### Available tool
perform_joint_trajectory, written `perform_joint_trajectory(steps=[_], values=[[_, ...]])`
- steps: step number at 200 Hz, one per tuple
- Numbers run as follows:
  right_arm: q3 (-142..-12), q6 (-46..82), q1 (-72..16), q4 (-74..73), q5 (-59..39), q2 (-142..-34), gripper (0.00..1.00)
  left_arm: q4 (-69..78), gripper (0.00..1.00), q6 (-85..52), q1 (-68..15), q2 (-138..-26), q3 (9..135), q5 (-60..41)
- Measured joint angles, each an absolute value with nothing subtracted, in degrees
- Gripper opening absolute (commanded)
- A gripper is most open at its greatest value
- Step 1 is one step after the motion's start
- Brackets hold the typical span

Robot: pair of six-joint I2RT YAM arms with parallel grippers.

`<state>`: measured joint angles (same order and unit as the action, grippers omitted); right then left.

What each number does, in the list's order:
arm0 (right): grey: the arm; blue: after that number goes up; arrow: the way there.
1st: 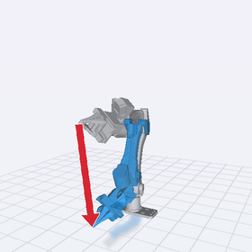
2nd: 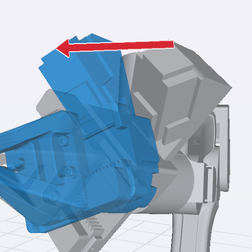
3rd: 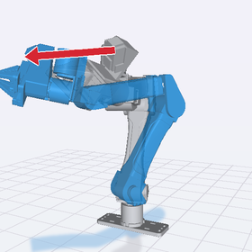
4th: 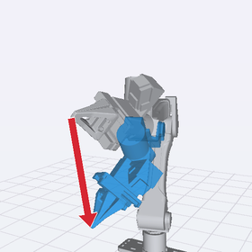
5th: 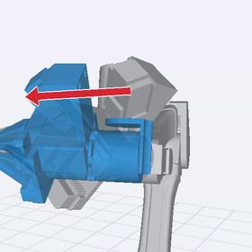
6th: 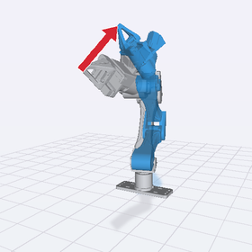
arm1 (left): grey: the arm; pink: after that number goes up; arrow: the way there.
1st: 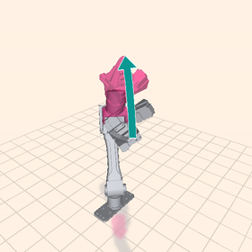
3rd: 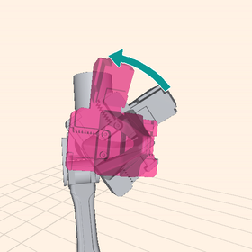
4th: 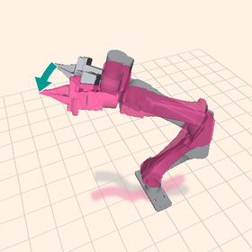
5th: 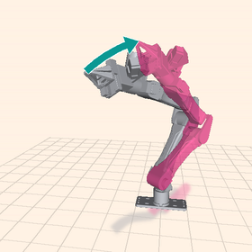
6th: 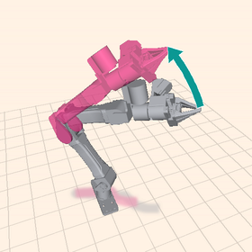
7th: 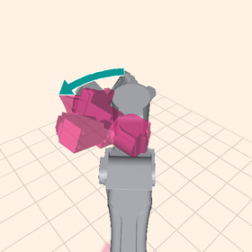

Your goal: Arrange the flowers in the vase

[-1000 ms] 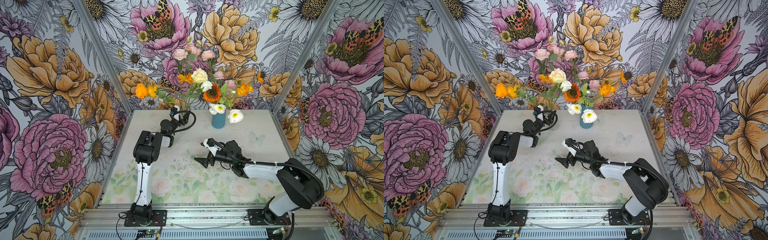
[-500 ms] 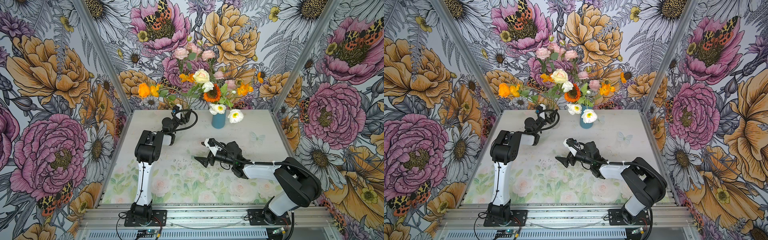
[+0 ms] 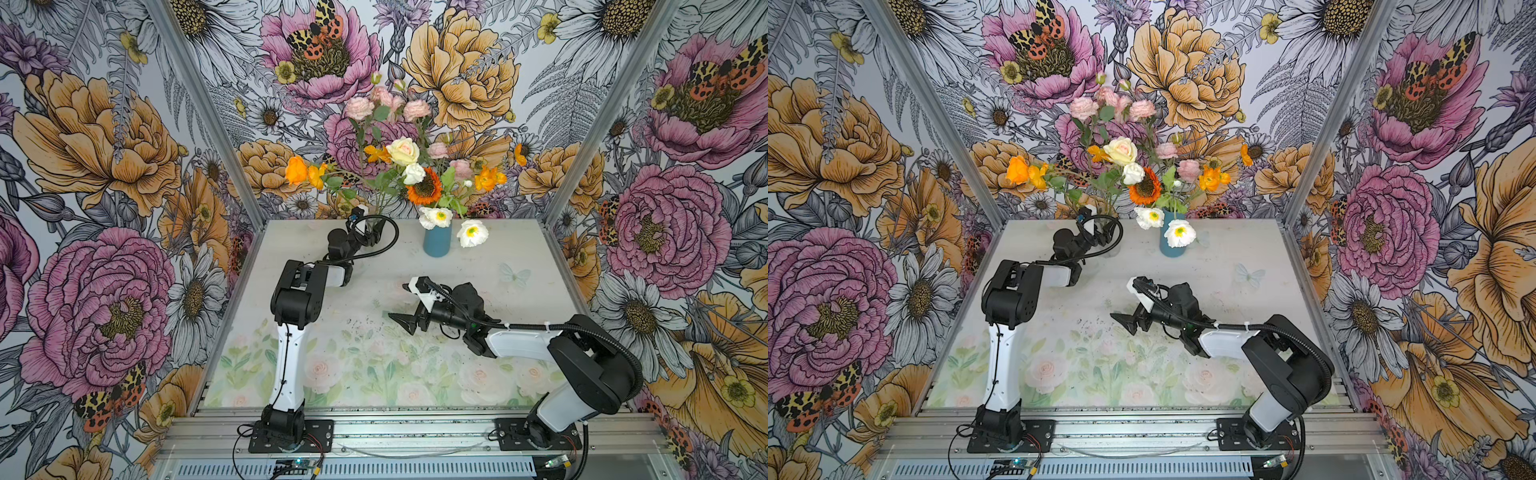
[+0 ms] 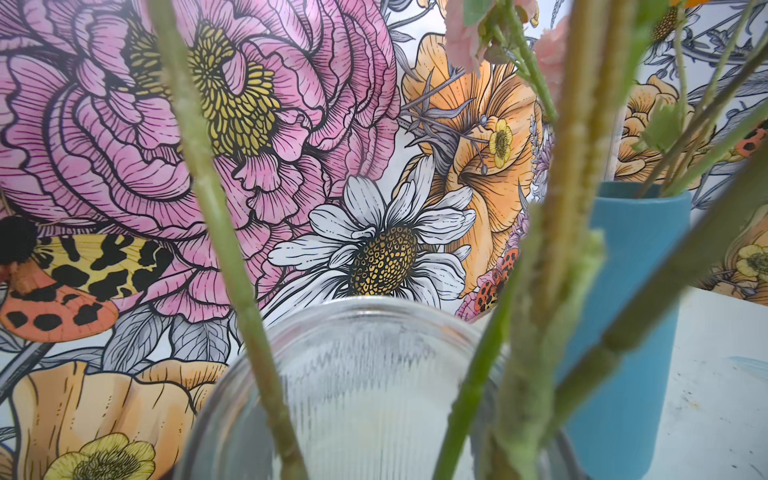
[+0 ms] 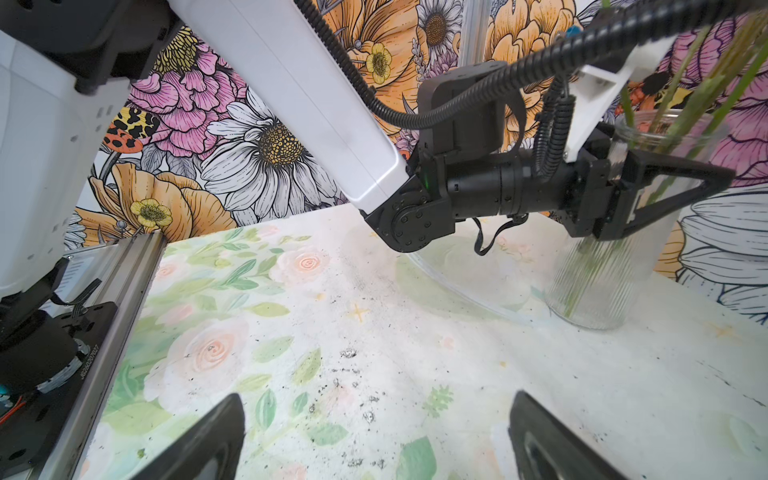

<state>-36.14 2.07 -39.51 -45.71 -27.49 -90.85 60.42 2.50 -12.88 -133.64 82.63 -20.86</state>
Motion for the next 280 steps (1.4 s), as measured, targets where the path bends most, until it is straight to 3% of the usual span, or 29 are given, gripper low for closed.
perform_joint_trajectory(steps=[87, 140, 182, 186, 189, 192, 280], values=[[-36.14, 2.07, -39.4, -45.67, -28.01, -91.0, 1.0, 55.42, 0.34, 3.01, -12.62, -133.95, 84.23, -20.34], [-36.16, 2.07, -39.4, -45.28, -28.36, -91.33, 1.0, 54.65, 0.47, 3.11, -12.51, -134.21, 84.86, -19.57], [-36.16, 2.07, -39.4, -45.01, -28.75, -91.5, 1.0, 55.53, 0.72, 2.85, -12.51, -134.52, 84.86, -19.25], [-36.16, 2.09, -39.4, -45.01, -28.75, -91.55, 1.0, 55.64, 0.79, 2.85, -12.51, -134.58, 84.86, -19.25], [-36.16, 2.07, -39.4, -44.97, -28.75, -91.57, 0.99, 55.75, 0.96, 2.85, -12.51, -134.58, 84.86, -19.2], [-36.16, 2.09, -39.4, -44.91, -28.77, -91.61, 1.0, 55.79, 0.98, 2.92, -12.51, -134.61, 84.86, -19.16], [-36.18, 2.07, -39.4, -44.42, -28.77, -91.64, 0.99, 59.46, 0.99, 3.42, -12.56, -134.63, 85.25, -18.31]])
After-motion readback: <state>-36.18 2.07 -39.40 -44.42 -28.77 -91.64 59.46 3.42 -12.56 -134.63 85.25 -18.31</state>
